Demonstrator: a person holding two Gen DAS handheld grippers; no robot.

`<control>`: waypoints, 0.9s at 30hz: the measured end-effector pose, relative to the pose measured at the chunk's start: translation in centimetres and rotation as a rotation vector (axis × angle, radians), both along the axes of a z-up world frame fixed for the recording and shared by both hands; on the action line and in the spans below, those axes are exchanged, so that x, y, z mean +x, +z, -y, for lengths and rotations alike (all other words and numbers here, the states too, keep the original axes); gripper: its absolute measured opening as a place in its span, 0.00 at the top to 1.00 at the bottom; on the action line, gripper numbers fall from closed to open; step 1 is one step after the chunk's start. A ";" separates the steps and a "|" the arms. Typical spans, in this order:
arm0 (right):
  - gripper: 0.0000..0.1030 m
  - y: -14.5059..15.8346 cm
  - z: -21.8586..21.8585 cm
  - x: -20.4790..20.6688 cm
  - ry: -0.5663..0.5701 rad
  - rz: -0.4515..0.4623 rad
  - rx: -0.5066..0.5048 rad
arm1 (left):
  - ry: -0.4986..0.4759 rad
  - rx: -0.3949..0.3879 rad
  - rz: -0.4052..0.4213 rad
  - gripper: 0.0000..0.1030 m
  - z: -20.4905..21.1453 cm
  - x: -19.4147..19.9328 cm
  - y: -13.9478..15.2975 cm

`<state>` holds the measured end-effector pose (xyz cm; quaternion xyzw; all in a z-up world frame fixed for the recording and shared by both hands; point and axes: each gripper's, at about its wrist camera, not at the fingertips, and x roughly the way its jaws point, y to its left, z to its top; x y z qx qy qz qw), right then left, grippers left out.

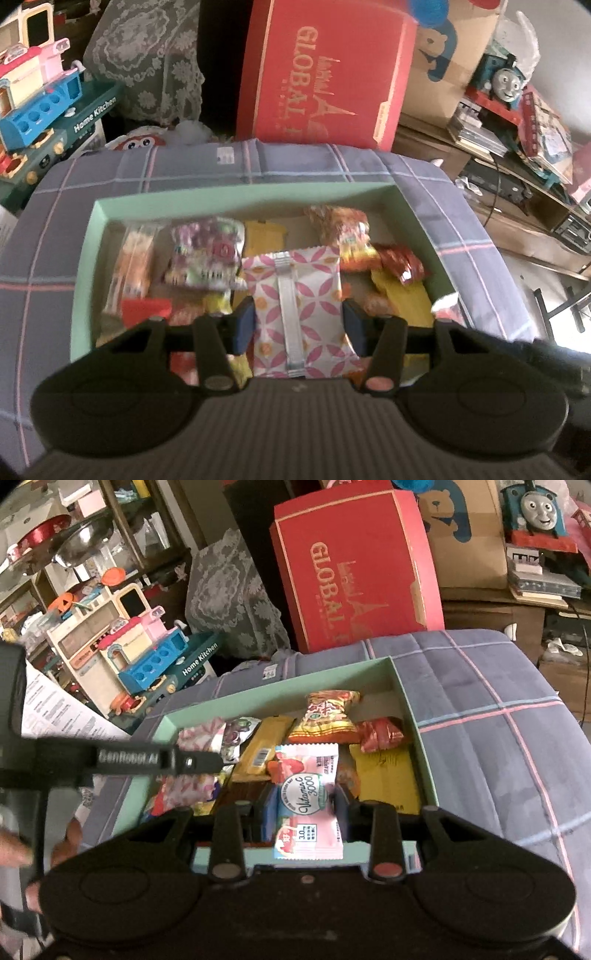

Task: Organize snacks
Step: 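Carry both packs into the green box and open both tools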

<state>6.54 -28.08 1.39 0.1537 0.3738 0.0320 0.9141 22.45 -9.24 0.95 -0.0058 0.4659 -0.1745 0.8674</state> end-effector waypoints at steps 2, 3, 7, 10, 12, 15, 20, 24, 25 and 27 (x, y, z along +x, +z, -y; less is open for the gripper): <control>0.69 -0.5 0.0 0.7 0.003 -0.013 0.004 | 0.001 0.003 -0.007 0.51 0.6 1.2 -0.4; 0.69 -0.8 0.0 1.0 0.004 -0.019 0.005 | 0.000 0.006 -0.012 0.51 0.9 1.9 -0.6; 0.69 -1.7 0.0 2.2 0.011 -0.036 0.014 | -0.010 0.024 -0.021 0.51 2.2 3.9 -1.6; 0.69 -2.2 0.1 2.8 0.018 -0.044 0.015 | -0.021 0.039 -0.025 0.51 3.5 5.2 -2.5; 0.69 -2.4 0.3 3.2 0.024 -0.046 0.015 | -0.022 0.048 -0.028 0.51 4.2 6.2 -3.1; 0.67 -2.6 0.4 3.6 0.035 -0.048 0.016 | -0.021 0.055 -0.032 0.51 5.0 7.3 -3.9; 0.17 -2.3 0.4 3.5 0.033 -0.017 -0.006 | -0.002 0.088 -0.013 0.11 5.7 7.4 -4.3; 0.10 -1.8 0.4 3.0 0.016 0.006 -0.028 | -0.002 0.105 -0.003 0.08 5.3 6.5 -4.0; 0.05 -1.7 0.4 2.9 0.012 0.007 -0.030 | 0.001 0.103 -0.006 0.07 5.2 6.3 -3.8; 0.01 -1.5 0.4 2.6 0.004 0.011 -0.036 | 0.004 0.101 -0.005 0.03 4.8 5.7 -3.4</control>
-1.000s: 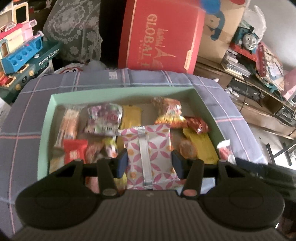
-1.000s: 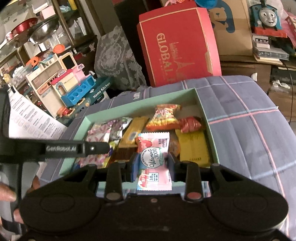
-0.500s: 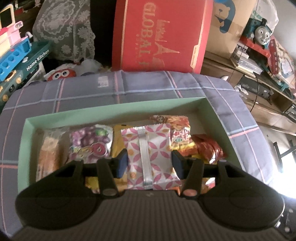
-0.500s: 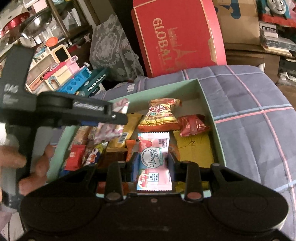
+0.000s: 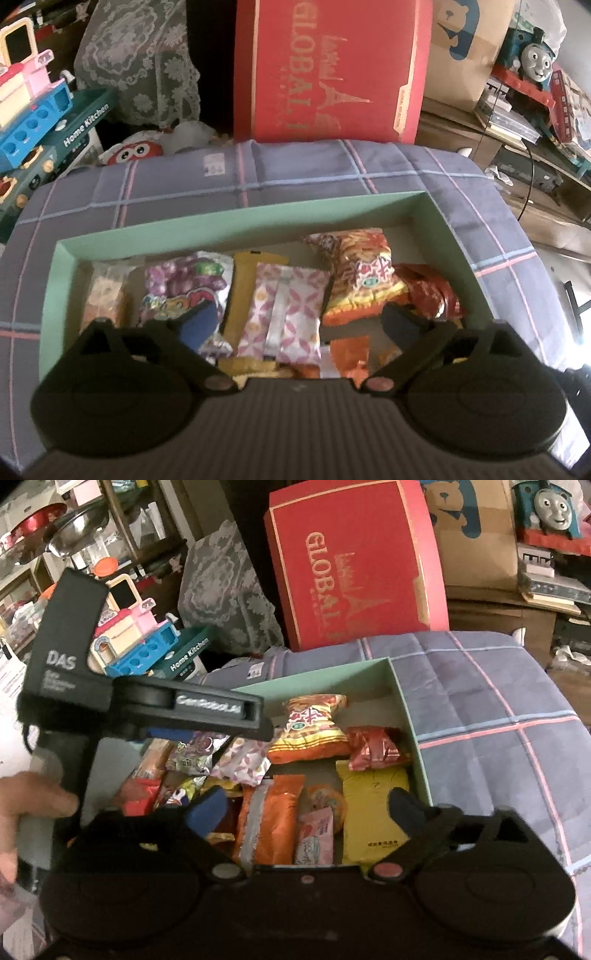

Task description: Organize snacks

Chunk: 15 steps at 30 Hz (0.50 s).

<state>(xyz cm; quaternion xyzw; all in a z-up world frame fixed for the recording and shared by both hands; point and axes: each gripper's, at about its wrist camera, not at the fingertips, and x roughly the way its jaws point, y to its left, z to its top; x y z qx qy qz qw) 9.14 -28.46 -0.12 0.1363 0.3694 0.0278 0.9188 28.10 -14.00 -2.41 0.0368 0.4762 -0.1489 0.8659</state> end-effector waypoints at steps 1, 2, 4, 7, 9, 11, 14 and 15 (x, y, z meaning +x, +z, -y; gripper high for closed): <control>0.00 0.2 -0.1 -0.3 -0.005 0.001 -0.006 | -0.002 -0.001 0.003 0.02 -0.2 -0.5 0.3; 0.00 0.3 -0.2 -0.5 -0.008 0.001 -0.011 | -0.003 -0.003 0.005 0.02 -0.4 -0.9 0.7; 0.00 0.6 -0.3 -0.8 -0.012 0.000 -0.018 | -0.005 -0.005 0.013 0.01 -0.8 -2.0 1.4; 0.00 1.4 -0.7 -1.8 -0.020 0.004 -0.028 | -0.006 -0.010 0.026 0.00 -1.5 -3.7 2.6; 0.00 2.0 -0.9 -2.5 -0.022 0.013 -0.033 | -0.007 -0.015 0.038 0.00 -1.9 -5.0 3.6; 0.00 2.8 -1.3 -3.5 -0.022 0.026 -0.040 | -0.006 -0.020 0.051 0.00 -2.3 -6.1 4.6; 0.00 4.1 -1.8 -4.7 -0.019 0.047 -0.049 | -0.005 -0.038 0.078 0.00 -3.1 -8.0 6.3; 0.00 4.5 -1.9 -5.0 -0.018 0.054 -0.052 | -0.006 -0.045 0.088 0.00 -3.3 -8.8 6.9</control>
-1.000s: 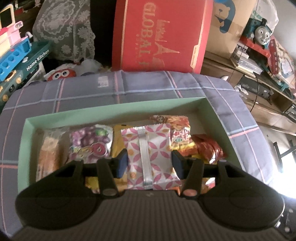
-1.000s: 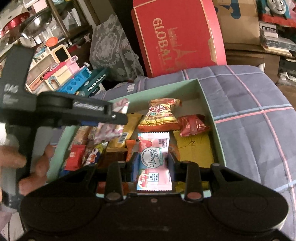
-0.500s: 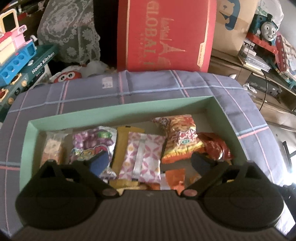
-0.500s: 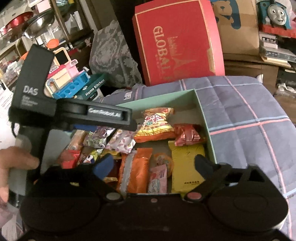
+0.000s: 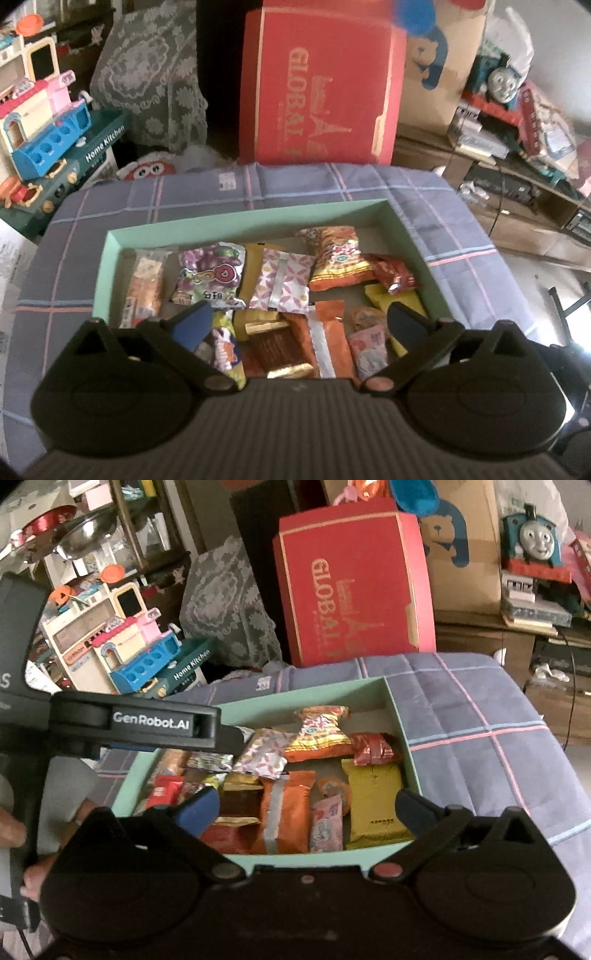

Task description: Organize snacks

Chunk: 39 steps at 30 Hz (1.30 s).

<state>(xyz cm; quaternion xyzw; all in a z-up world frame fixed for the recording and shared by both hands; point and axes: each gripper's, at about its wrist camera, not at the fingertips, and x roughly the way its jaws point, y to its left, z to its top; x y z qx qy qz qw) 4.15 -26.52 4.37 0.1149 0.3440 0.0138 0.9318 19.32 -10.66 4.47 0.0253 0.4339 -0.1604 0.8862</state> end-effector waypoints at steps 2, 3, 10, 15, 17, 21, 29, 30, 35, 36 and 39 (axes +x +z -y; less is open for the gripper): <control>0.00 0.9 -0.3 -1.0 0.001 0.015 -0.008 | -0.004 -0.008 0.020 0.00 -0.4 -1.4 1.1; 0.00 1.3 -0.5 -1.5 0.002 0.021 -0.010 | -0.006 -0.008 0.032 0.00 -0.5 -2.2 1.6; 0.00 2.3 -1.6 -4.8 0.004 0.022 -0.018 | -0.009 -0.012 0.063 0.00 -2.0 -6.7 3.2; 0.00 2.0 -2.0 -6.8 0.005 0.010 -0.019 | -0.001 0.001 0.062 0.00 -3.2 -9.4 2.8; 0.00 1.9 -2.2 -7.4 0.006 0.005 -0.021 | 0.009 -0.002 0.053 0.00 -3.9 -10.3 2.5; 0.00 1.7 -2.5 -8.2 0.011 -0.005 -0.021 | 0.018 -0.002 0.051 0.00 -5.2 -11.9 1.8; 0.00 0.3 -3.4 -8.7 0.029 -0.048 -0.072 | 0.042 0.012 0.017 0.00 -6.8 -13.4 0.0; 0.00 0.2 -3.4 -8.6 0.033 -0.056 -0.078 | 0.043 0.011 0.010 0.00 -7.0 -13.5 -0.2; 0.00 -0.6 -3.2 -8.3 0.033 -0.080 -0.081 | 0.065 0.022 0.003 0.00 -7.7 -13.6 -0.9; 0.00 -0.7 -3.2 -8.2 0.030 -0.083 -0.080 | 0.075 0.030 0.007 0.00 -7.8 -13.6 -1.0; 0.00 -1.1 -2.9 -8.1 0.028 -0.097 -0.075 | 0.104 0.037 0.014 0.00 -8.3 -13.4 -0.8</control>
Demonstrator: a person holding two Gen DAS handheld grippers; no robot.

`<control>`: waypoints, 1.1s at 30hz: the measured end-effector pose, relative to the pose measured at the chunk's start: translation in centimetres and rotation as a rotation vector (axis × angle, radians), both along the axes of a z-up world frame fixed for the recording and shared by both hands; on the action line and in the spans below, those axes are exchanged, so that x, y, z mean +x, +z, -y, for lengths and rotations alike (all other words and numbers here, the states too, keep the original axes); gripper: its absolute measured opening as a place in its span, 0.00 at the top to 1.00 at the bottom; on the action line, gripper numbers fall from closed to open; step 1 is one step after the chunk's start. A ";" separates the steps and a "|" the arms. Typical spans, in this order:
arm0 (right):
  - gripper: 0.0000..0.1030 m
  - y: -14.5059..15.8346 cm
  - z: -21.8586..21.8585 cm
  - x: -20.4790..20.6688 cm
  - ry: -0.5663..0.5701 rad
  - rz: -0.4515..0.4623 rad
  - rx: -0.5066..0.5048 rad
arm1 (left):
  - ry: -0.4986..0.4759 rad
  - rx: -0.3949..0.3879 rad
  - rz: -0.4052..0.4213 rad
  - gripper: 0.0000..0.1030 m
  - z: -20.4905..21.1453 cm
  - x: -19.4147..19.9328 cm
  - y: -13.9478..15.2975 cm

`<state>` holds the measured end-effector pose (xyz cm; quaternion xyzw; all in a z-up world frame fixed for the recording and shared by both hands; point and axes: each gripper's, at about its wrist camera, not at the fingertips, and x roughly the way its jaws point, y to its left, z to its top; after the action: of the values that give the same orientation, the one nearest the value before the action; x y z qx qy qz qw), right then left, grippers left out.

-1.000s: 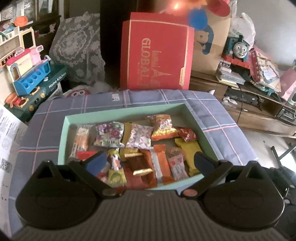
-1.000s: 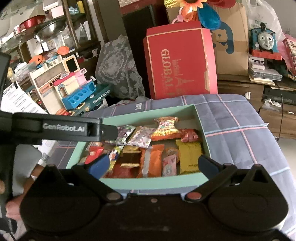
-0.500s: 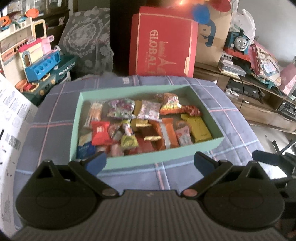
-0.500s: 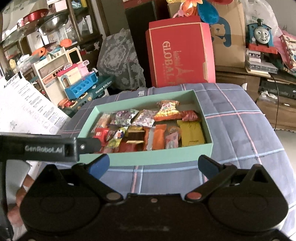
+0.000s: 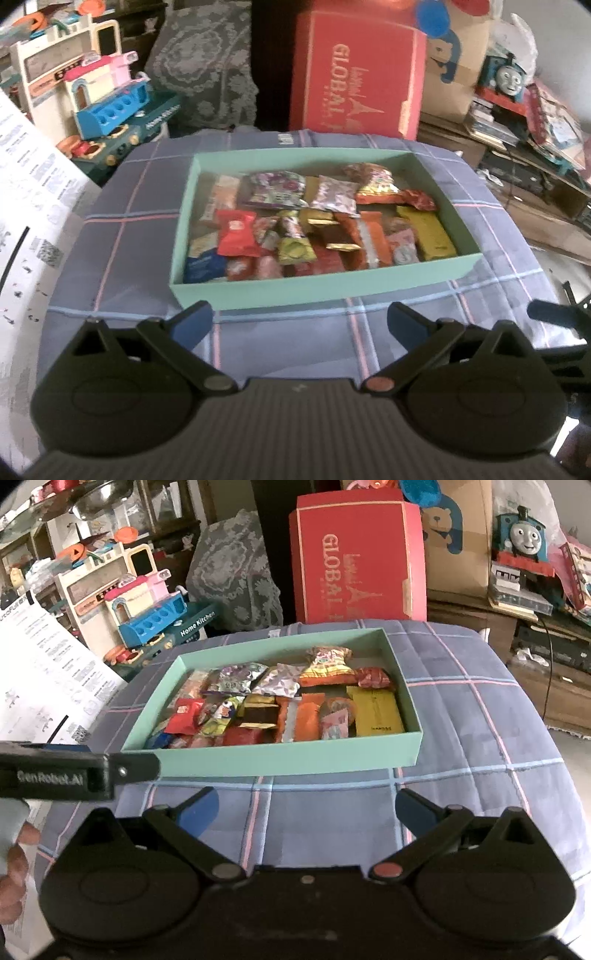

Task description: Organize snacks

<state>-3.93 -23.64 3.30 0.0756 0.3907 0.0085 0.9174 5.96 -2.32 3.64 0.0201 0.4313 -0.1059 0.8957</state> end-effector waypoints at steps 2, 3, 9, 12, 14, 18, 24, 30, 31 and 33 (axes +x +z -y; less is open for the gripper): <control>0.00 -0.2 0.1 0.1 -0.003 -0.009 0.004 | 0.007 0.003 0.000 0.00 -0.3 0.3 0.1; 0.00 -0.3 0.2 0.0 -0.003 -0.013 0.007 | 0.010 0.009 0.000 0.00 -0.5 0.3 0.1; 0.00 -0.5 0.7 0.3 -0.017 -0.027 0.008 | 0.032 0.039 -0.010 0.00 -1.3 0.3 -0.4; 0.00 -0.3 0.7 0.3 -0.022 -0.029 -0.003 | 0.047 0.041 -0.033 0.00 -1.9 0.2 -1.1; 0.00 -0.2 0.6 0.2 -0.023 -0.031 -0.013 | 0.054 0.047 -0.046 0.00 -2.1 0.1 -1.6; 0.00 -0.1 0.5 0.2 -0.028 -0.030 -0.022 | 0.065 0.061 -0.060 0.00 -2.4 -0.2 -2.1; 0.00 0.0 0.5 0.3 -0.036 -0.033 -0.024 | 0.083 0.069 -0.065 0.00 -2.8 -0.4 -2.3; 0.00 0.0 0.6 0.6 -0.044 -0.046 -0.023 | 0.089 0.072 -0.064 0.00 -3.1 -0.5 -2.2; 0.00 0.0 0.6 0.6 -0.044 -0.047 -0.024 | 0.089 0.073 -0.065 0.00 -3.1 -0.5 -2.2; 0.00 0.0 0.6 0.6 -0.044 -0.048 -0.030 | 0.089 0.075 -0.068 0.00 -3.1 -0.5 -2.2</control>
<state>-3.31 -24.21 3.33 0.0707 0.4108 -0.0191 0.9088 5.48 0.77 1.41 0.0310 0.4658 -0.0504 0.8829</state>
